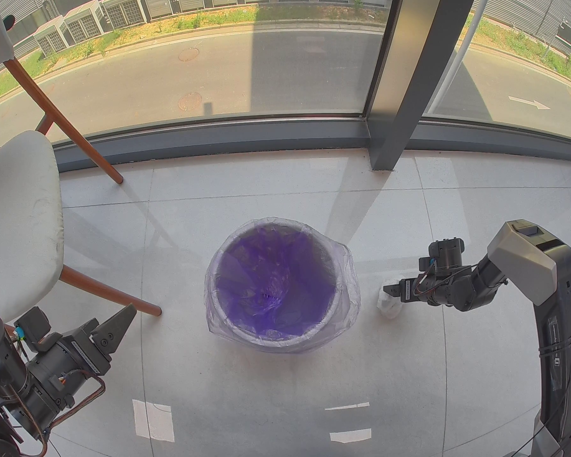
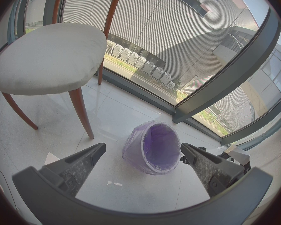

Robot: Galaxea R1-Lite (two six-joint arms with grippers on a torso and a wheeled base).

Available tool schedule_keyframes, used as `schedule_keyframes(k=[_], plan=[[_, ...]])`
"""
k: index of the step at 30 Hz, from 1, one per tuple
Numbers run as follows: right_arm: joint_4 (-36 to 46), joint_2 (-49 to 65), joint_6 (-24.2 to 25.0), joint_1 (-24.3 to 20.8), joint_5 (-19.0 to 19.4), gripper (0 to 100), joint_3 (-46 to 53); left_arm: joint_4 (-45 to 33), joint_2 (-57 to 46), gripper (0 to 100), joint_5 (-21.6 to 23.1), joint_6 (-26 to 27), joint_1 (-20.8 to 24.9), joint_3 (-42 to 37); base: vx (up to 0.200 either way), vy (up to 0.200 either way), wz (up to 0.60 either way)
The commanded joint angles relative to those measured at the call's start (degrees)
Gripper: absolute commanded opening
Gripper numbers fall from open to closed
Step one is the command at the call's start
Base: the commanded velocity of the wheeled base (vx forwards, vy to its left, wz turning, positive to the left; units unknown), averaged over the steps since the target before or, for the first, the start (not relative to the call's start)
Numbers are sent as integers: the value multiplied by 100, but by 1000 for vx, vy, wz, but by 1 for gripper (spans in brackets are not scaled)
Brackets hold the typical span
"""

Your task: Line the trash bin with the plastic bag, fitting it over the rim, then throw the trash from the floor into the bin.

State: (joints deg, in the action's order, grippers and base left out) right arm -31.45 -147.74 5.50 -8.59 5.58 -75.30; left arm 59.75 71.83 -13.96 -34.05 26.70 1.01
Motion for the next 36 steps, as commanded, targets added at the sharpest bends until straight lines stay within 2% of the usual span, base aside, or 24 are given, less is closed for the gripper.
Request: schedule_keyframes(k=[1, 9, 14, 15, 26, 34, 36], plan=[[306, -449, 13, -99, -22, 100, -529, 2, -55, 100, -2, 30, -59, -84, 0, 0, 0], [737, -748, -14, -151, -49, 100, -1092, -16, -55, 100, -10, 21, -68, -84, 0, 0, 0], [684, -862, -14, -169, -66, 100, -1303, -24, -46, 100, -19, 21, -68, -84, 0, 0, 0], [675, -897, -22, -169, -66, 0, -1338, -33, -37, 100, -10, 21, -68, -84, 0, 0, 0], [649, -607, -5, -151, -66, 0, -1127, -42, -37, 100, -133, 30, -68, -92, 0, 0, 0], [632, 1054, 30, -2, 48, 0, 349, 28, -72, 100, -133, 65, -86, -84, 0, 0, 0], [632, 1599, 39, 24, 171, 0, 868, 107, -81, 100, -107, 144, -209, -75, 0, 0, 0]])
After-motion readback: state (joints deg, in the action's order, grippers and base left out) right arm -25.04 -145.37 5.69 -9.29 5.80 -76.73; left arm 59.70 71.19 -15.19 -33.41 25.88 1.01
